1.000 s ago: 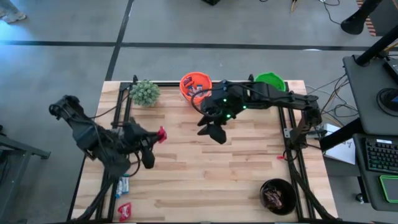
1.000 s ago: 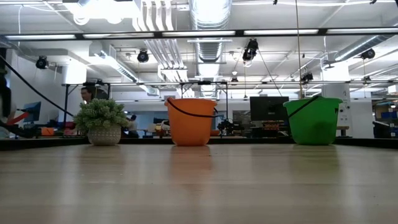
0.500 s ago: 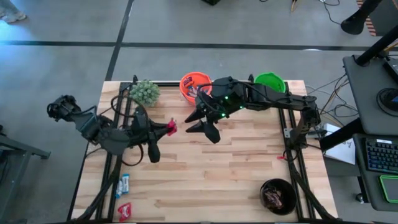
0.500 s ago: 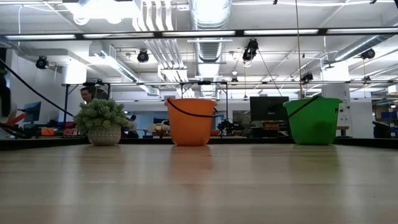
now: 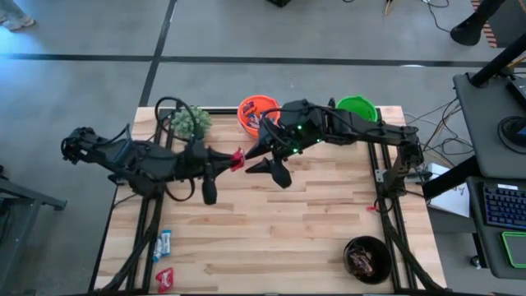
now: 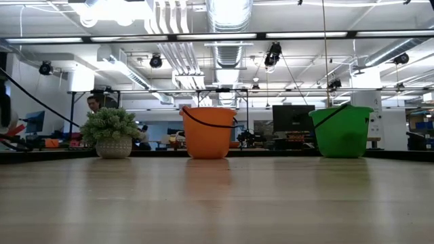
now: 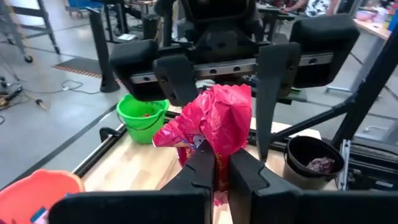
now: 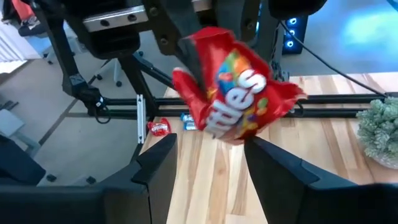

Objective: Organize candy in baskets
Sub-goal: Put the red candy into the green bucket

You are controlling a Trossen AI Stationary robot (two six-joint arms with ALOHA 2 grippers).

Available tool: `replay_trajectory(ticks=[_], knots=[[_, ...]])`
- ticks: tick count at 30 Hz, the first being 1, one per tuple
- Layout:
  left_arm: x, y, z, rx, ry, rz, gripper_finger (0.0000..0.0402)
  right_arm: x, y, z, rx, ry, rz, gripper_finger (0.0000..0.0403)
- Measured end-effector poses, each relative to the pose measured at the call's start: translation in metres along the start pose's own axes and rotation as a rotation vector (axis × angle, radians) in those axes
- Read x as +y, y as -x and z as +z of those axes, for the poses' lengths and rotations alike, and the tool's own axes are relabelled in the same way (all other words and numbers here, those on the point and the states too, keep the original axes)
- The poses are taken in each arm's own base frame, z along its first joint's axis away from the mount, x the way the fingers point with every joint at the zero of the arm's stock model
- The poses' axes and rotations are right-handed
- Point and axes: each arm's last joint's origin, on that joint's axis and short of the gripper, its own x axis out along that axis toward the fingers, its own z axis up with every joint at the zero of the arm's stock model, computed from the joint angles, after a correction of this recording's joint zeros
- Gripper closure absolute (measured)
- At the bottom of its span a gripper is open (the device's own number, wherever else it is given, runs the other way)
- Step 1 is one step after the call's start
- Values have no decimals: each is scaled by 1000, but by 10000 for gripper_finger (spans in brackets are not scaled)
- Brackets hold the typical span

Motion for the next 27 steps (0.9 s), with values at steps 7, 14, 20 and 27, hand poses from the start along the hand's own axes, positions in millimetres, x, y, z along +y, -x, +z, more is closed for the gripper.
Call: replay_trajectory(ticks=[7,14,20,27], knots=[[-4,-3,7,-51,-56,-91,401,-3,1,6,-54,14,2,218],[-2,-5,8,-53,-60,-91,401,-2,1,7,-64,20,50,218],[3,-8,9,-53,-57,-75,401,-3,1,7,-69,-4,49,228],[8,-11,9,-50,-55,-59,401,-3,1,7,-68,-47,41,313]])
